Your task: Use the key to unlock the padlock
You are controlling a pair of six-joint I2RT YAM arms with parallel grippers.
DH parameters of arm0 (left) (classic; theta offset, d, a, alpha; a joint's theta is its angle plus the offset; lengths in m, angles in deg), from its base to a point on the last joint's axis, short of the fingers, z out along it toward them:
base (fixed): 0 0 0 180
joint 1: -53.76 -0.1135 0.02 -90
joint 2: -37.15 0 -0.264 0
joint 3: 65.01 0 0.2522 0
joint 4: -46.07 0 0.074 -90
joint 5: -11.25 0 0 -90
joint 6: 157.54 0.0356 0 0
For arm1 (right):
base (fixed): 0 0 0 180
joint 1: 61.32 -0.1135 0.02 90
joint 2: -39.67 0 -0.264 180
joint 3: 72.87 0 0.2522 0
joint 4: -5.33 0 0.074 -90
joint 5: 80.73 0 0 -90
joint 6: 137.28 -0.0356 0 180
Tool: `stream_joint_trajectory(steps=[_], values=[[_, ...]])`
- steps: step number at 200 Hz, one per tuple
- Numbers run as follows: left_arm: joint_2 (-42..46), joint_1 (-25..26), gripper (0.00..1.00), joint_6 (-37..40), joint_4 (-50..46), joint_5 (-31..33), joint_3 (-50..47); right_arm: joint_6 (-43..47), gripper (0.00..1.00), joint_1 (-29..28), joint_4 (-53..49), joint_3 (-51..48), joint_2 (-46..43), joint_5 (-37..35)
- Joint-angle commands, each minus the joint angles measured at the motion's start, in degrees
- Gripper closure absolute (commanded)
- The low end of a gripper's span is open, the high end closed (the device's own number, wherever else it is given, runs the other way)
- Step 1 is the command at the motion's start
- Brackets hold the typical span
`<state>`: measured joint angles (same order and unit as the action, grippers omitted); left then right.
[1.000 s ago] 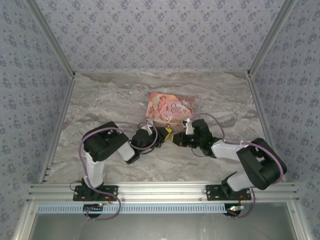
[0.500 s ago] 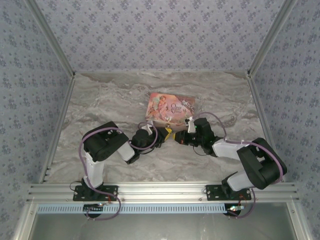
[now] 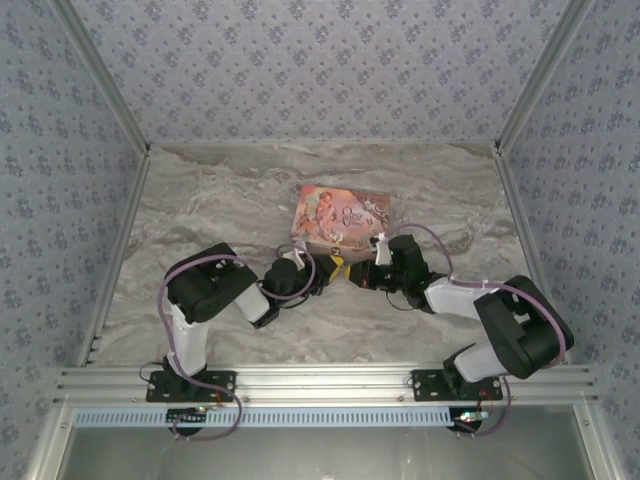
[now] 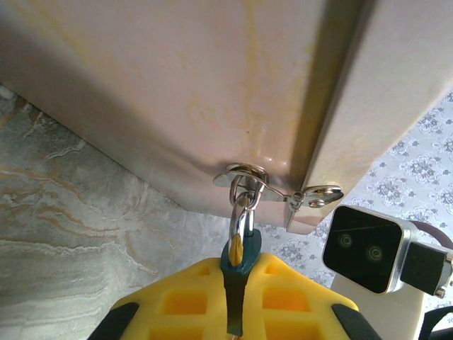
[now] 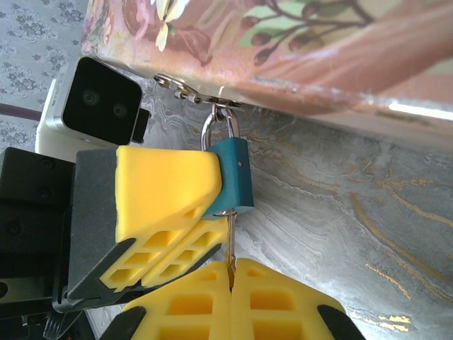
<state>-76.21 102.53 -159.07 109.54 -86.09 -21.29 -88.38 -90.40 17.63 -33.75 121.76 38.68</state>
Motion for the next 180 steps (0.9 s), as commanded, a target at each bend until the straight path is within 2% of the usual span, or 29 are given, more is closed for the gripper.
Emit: stream_joint_trajectory(steps=[1, 113, 180], values=[[-0.64, 0.53, 1.0, 0.47, 1.74, -2.16, 0.96, 0.58, 1.0, 0.63, 1.4, 1.54, 0.0, 0.82], [-0.37, 1.01, 1.0, 0.76, 2.49, -2.74, 1.33, -2.61, 1.0, 3.12, 4.27, 2.76, 3.32, 2.05], [-0.37, 1.07, 1.0, 0.85, 2.66, -2.27, 0.76, -5.21, 1.0, 5.07, 6.67, 1.94, 2.45, 1.59]])
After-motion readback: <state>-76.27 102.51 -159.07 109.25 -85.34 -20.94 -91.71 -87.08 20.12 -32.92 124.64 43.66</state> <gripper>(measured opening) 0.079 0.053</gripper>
